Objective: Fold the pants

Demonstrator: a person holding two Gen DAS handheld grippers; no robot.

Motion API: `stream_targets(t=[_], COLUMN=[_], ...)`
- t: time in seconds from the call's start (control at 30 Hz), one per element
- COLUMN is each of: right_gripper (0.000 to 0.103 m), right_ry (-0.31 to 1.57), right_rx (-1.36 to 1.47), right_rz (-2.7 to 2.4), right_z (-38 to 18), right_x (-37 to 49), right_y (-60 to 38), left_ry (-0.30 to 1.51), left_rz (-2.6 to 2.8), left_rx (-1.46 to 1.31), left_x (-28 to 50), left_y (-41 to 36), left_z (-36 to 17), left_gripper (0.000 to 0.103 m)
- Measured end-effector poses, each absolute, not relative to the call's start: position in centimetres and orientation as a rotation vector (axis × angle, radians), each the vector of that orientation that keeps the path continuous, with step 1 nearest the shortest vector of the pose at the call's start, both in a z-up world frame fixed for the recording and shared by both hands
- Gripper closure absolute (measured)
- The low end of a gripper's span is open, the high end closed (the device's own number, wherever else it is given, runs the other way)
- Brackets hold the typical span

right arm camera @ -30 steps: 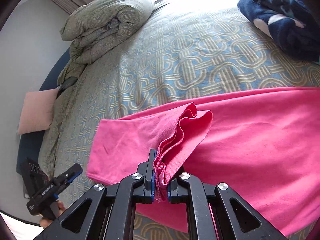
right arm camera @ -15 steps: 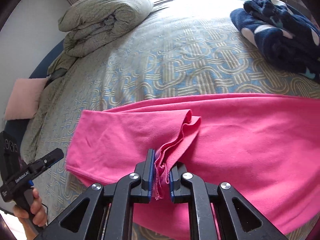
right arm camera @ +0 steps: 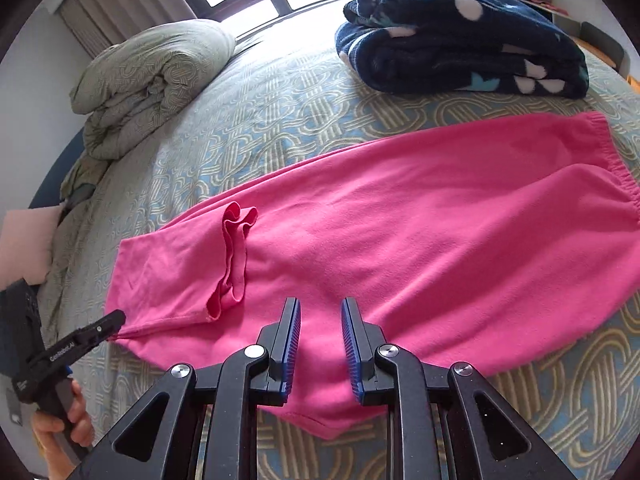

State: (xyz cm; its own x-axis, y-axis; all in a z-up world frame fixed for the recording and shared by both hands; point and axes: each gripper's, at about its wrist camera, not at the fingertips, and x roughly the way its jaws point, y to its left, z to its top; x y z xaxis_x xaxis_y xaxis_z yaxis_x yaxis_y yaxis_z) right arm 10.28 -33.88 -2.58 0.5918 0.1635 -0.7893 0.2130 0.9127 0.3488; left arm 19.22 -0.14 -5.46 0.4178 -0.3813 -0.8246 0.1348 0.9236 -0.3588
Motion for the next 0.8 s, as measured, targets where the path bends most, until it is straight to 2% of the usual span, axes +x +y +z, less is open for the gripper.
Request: stream_targets(t=[0.23, 0.43, 0.63, 0.8], right_gripper=[0.078, 0.075, 0.075, 0.075], right_ry=[0.919, 0.897, 0.89, 0.883], right_rx=[0.389, 0.447, 0.47, 0.54], right_rz=[-0.035, -0.015, -0.011, -0.041], right_z=[-2.0, -2.3, -2.9, -3.7], right_x=[9.0, 7.2, 5.9, 4.9], right_y=[-34.1, -35.5, -36.9, -38.9], left_ry=[1.089, 1.141, 1.084, 1.094], left_rz=[-0.442, -0.562, -0.543, -0.603], left_rx=[-0.161, -0.152, -0.014, -0.042], left_x=[20.5, 23.5, 21.5, 20.0], left_y=[-7.0, -14.1, -17.2, -18.1], left_z=[-4.1, -6.4, -5.5, -4.9], left_gripper=[0.052, 0.052, 0.052, 0.052])
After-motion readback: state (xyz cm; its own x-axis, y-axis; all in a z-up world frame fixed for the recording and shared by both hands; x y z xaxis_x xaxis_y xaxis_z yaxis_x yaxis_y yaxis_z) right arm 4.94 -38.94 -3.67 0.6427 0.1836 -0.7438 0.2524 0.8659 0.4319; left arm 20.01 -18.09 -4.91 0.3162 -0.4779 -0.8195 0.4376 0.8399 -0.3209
